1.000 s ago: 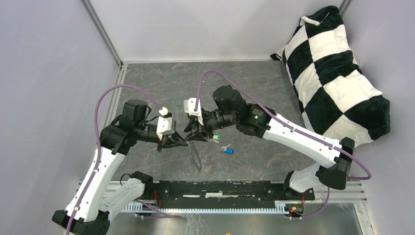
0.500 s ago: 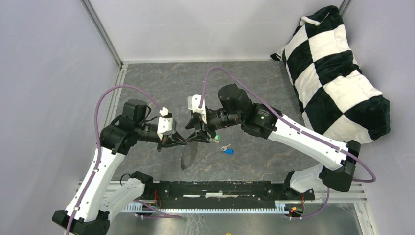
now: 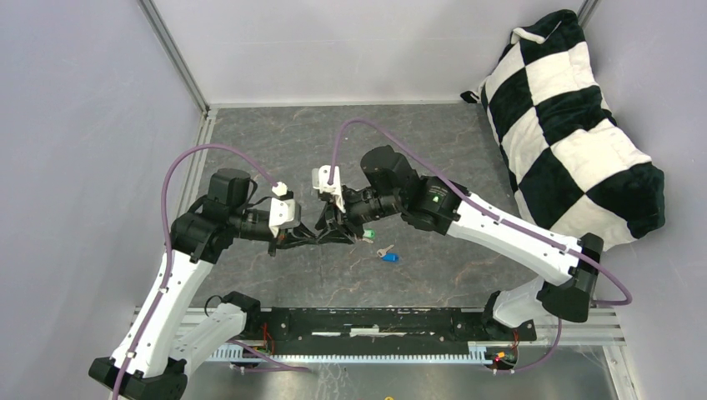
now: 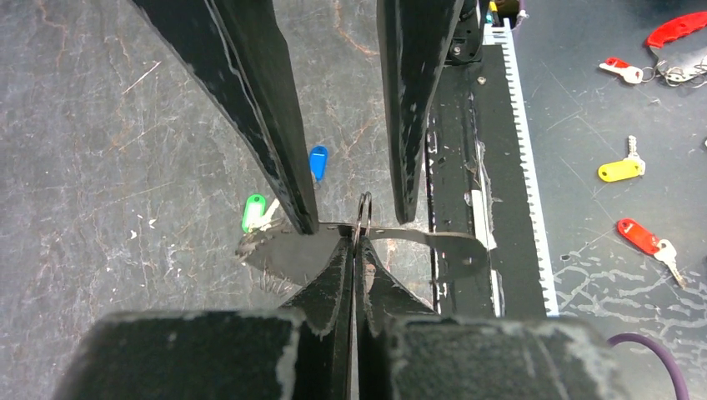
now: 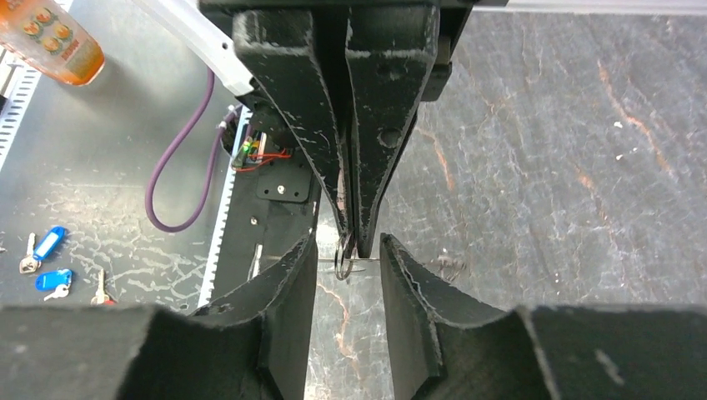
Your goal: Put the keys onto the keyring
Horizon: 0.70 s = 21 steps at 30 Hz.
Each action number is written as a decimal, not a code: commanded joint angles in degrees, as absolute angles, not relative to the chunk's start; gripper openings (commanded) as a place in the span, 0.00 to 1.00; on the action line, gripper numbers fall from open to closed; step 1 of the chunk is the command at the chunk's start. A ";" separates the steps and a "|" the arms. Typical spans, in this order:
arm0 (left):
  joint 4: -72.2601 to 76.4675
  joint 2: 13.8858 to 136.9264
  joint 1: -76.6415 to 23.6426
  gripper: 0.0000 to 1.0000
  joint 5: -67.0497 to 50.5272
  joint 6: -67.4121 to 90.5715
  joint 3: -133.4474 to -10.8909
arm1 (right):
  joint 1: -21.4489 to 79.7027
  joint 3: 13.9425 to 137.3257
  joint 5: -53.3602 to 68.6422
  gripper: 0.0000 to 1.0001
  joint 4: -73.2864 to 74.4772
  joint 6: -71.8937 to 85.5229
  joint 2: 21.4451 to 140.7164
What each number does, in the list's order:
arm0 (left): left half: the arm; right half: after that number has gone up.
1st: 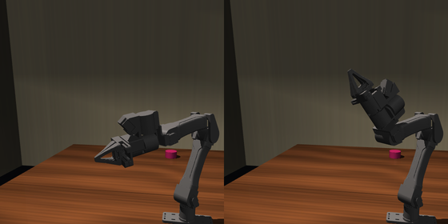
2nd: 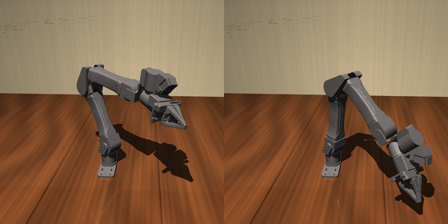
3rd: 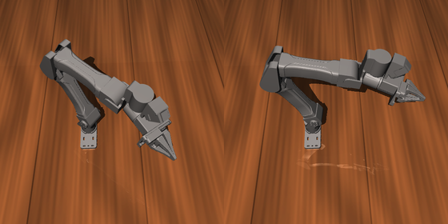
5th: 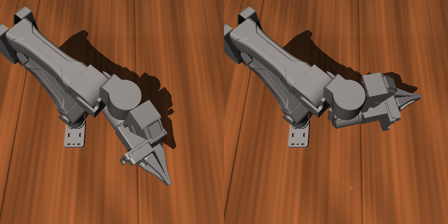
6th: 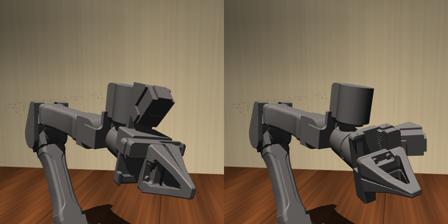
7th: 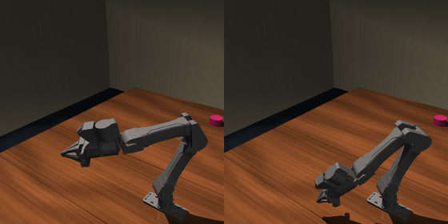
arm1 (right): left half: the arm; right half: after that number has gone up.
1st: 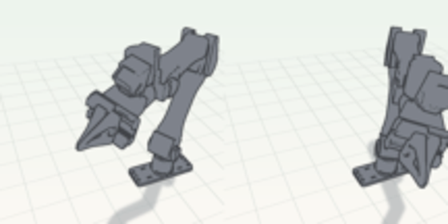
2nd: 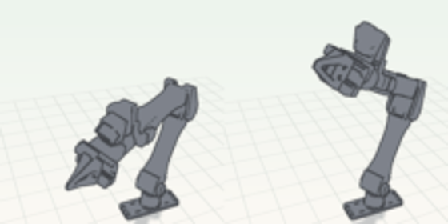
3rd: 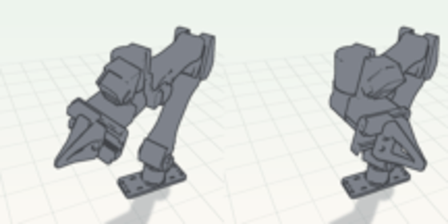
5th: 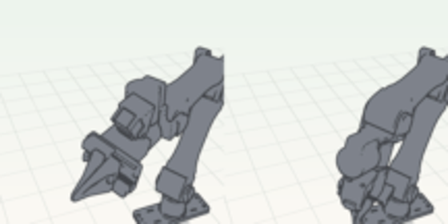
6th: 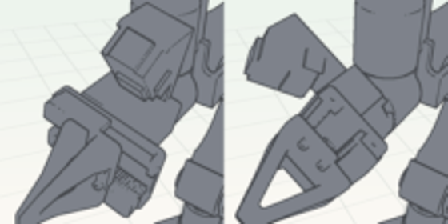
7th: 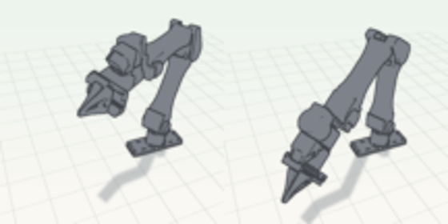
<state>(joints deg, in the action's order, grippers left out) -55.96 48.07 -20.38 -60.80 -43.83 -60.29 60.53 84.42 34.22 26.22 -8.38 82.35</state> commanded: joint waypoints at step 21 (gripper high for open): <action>-53.35 48.07 -20.50 0.02 -61.52 -42.90 -62.19 | 61.09 83.86 30.47 0.01 25.19 -9.85 81.18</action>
